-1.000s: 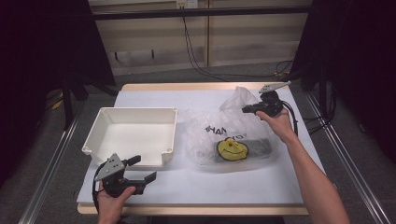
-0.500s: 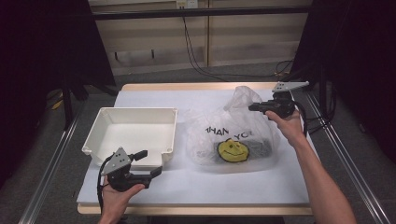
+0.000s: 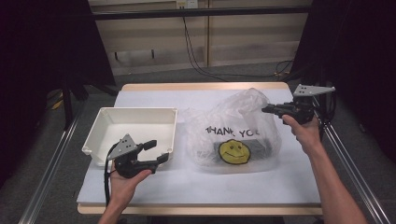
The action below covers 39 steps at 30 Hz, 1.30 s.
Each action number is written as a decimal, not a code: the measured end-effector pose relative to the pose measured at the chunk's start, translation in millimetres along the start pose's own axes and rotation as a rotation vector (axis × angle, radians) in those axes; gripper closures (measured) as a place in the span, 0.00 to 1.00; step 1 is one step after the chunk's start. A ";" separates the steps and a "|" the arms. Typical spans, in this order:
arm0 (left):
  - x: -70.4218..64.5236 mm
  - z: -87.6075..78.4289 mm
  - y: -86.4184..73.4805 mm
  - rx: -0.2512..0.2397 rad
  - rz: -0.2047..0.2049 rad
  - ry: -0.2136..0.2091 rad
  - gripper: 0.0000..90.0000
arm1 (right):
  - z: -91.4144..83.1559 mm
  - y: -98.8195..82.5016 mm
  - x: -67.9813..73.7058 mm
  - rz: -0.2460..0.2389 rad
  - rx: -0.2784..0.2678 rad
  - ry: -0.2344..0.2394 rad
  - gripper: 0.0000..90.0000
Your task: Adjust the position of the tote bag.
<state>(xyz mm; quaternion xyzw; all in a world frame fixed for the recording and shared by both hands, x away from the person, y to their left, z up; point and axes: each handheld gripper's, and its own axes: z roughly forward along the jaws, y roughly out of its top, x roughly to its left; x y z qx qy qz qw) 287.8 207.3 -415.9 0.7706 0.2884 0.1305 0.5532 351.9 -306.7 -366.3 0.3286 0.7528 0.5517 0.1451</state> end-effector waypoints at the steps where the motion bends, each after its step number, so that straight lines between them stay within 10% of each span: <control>1: 0.9 2.0 1.7 0.005 0.002 0.011 0.35 | -4.4 -0.6 1.8 -0.005 -0.008 0.001 1.00; 17: 15.8 50.9 28.3 0.021 0.041 -0.006 0.33 | -49.2 -15.7 19.5 -0.019 -0.079 -0.026 1.00; 39: 44.5 95.7 52.1 0.011 -0.008 -0.024 0.40 | -89.4 -28.6 27.0 -0.020 -0.106 -0.083 1.00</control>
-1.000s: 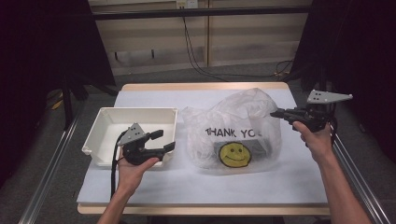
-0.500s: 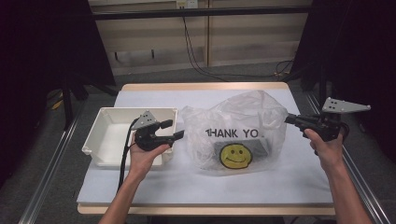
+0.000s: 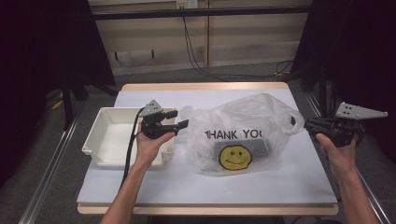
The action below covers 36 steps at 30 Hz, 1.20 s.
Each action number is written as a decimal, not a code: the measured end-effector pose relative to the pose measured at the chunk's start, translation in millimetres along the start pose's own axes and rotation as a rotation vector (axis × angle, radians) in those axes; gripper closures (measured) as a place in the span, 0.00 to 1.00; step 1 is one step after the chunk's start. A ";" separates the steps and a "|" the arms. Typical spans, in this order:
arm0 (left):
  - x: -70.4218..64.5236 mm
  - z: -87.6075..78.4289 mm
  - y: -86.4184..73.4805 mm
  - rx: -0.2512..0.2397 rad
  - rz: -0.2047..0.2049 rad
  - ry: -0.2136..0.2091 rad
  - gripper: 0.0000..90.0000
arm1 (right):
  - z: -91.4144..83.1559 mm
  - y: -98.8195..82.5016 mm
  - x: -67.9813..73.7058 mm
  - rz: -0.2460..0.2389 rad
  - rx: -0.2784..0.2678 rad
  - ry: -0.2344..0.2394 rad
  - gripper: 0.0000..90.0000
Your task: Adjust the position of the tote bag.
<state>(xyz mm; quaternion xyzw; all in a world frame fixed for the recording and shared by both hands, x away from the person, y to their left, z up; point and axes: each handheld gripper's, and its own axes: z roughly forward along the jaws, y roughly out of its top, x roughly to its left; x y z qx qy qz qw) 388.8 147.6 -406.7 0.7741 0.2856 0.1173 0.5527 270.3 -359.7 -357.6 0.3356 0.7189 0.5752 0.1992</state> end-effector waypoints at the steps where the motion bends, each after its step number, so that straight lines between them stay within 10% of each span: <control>1: 2.4 1.0 0.0 0.003 0.001 0.014 0.40 | -2.5 -1.1 -1.7 0.001 -0.005 -0.008 1.00; 6: 12.6 8.6 -1.0 0.017 -0.039 0.011 0.40 | -3.5 -1.4 -3.0 0.004 -0.013 -0.005 1.00; 12: 11.9 23.5 1.0 0.113 0.012 0.034 0.49 | 2.6 -1.7 -0.7 0.000 0.006 -0.006 1.00; 21: 10.5 23.0 1.9 0.121 0.040 -0.033 0.97 | 5.0 -2.0 0.0 -0.001 0.006 0.003 1.00; 24: 9.5 21.8 2.5 0.117 0.037 -0.051 1.00 | 4.8 -1.6 0.0 -0.006 0.005 0.000 1.00; 36: -32.6 -32.7 10.9 0.030 0.138 -0.138 1.00 | 7.5 -5.3 -1.5 -0.013 0.047 -0.053 1.00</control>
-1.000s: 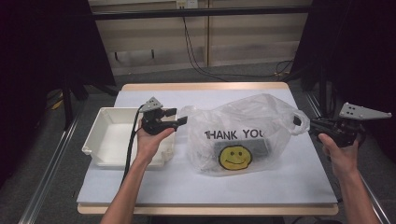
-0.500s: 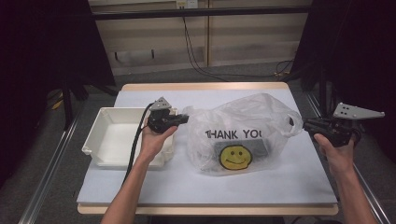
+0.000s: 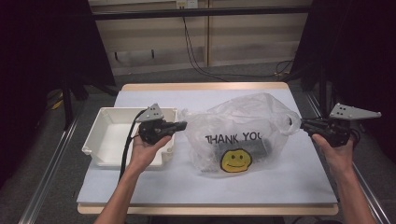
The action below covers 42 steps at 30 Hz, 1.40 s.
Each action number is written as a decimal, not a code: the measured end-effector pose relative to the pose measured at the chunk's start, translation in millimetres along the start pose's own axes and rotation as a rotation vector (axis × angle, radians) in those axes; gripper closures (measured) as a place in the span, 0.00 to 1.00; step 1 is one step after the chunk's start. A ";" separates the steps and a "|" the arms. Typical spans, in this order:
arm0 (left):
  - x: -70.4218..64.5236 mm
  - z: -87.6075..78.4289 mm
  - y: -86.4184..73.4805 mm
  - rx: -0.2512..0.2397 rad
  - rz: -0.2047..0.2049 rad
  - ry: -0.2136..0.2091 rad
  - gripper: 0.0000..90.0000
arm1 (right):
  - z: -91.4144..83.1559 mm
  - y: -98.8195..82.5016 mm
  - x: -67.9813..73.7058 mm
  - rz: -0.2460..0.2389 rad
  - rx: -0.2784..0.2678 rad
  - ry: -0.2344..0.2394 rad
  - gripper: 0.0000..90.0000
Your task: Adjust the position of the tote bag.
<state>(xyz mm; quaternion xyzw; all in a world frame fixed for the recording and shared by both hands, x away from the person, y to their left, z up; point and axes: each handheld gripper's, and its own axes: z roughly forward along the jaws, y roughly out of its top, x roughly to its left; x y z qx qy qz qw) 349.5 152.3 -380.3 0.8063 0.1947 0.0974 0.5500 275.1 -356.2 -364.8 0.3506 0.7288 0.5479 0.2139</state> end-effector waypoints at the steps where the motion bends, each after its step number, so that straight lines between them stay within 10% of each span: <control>1: 0.0 0.0 0.0 0.000 0.000 0.000 1.00 | -1.2 -0.1 -0.4 0.002 0.001 -0.005 1.00; 10: -37.8 -24.1 -2.8 -0.032 0.061 -0.103 1.00 | -13.6 -7.1 -12.5 0.032 -0.007 -0.067 1.00; 20: -67.1 -45.8 -18.4 -0.018 0.090 -0.122 1.00 | -24.5 -14.2 -19.3 0.039 0.013 -0.143 1.00; 27: -78.7 -59.9 -52.6 0.024 0.046 -0.172 1.00 | -26.6 -22.6 -18.2 0.027 0.063 -0.168 1.00; 42: -83.6 -29.7 -97.6 0.236 0.046 -0.167 1.00 | -8.7 -57.2 -16.2 0.048 0.182 -0.151 1.00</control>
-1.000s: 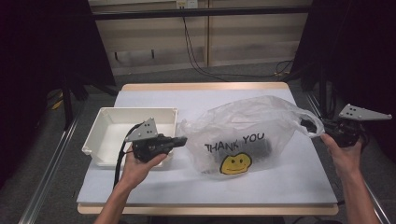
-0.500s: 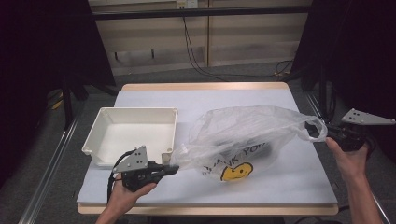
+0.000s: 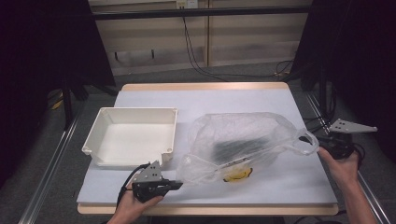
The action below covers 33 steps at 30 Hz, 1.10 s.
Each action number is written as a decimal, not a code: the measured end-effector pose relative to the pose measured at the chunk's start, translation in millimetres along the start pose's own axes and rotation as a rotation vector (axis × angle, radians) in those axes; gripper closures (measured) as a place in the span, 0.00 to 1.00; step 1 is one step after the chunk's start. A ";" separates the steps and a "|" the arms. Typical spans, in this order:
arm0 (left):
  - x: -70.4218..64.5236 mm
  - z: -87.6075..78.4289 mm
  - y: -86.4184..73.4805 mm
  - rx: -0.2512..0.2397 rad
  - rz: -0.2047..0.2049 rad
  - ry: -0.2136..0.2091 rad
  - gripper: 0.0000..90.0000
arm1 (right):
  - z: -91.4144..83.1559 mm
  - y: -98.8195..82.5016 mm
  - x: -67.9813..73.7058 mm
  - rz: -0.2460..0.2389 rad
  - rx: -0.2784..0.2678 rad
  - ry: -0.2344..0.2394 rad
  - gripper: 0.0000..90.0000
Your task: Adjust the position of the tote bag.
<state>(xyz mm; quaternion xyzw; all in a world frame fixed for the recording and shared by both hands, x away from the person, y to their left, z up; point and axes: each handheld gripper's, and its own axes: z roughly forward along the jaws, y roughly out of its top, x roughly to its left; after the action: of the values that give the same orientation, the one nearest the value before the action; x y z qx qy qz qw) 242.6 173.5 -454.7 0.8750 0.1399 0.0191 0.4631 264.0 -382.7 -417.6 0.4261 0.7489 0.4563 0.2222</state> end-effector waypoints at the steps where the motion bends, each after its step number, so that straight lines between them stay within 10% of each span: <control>1: 2.5 3.3 -4.7 0.008 -0.021 0.007 1.00 | 3.5 -1.8 0.8 -0.003 0.016 -0.001 1.00; 23: 17.9 14.3 -19.0 0.135 -0.045 0.060 1.00 | 52.0 -45.6 5.0 0.006 0.215 0.021 1.00; 33: 18.4 12.8 -21.7 0.111 -0.073 0.061 1.00 | 53.4 -49.0 4.0 0.020 0.228 0.006 1.00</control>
<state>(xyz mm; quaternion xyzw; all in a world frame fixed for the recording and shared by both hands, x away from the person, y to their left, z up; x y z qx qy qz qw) 257.4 179.6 -481.4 0.8927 0.1867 0.0212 0.4097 279.0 -363.8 -486.0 0.4547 0.7923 0.3718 0.1656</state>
